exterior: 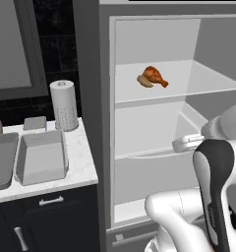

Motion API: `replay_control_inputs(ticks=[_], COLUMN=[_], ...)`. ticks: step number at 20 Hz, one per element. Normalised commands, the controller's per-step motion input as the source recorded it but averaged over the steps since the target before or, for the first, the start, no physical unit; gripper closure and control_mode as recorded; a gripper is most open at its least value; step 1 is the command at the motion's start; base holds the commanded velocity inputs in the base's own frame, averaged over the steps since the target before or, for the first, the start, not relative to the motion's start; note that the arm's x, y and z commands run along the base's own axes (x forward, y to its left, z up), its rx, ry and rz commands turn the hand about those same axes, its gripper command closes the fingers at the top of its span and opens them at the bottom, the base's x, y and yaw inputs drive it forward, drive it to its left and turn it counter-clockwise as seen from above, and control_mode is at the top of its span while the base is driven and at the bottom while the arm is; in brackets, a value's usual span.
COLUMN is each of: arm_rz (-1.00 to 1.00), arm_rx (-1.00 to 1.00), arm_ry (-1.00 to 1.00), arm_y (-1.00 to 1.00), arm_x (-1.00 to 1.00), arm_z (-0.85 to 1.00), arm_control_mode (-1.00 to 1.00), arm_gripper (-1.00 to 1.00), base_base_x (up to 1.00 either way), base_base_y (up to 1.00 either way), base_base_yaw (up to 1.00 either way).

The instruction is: Place one sweet potato and one chicken drumstick in each tupperware on the nearby counter, to pack two identical lunches.

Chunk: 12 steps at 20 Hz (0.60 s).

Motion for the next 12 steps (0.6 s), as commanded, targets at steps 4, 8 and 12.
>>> replay_control_inputs(ticks=[4, 8, 12], arm_rz=[0.06, 0.00, 0.00], arm_rx=[-0.09, -0.12, -0.09], arm_ry=[-0.35, -0.20, -0.06], arm_y=[0.05, 0.00, -0.03], arm_x=[0.17, 0.54, 0.36], arm_z=[0.82, 0.95, 0.91], arm_control_mode=[-1.00, -1.00, -1.00], arm_gripper=[-1.00, -1.00, -1.00], base_base_x=[0.00, 0.00, 0.00], base_base_y=[0.00, 0.00, 0.00], base_base_yaw=[0.00, 0.00, 0.00])
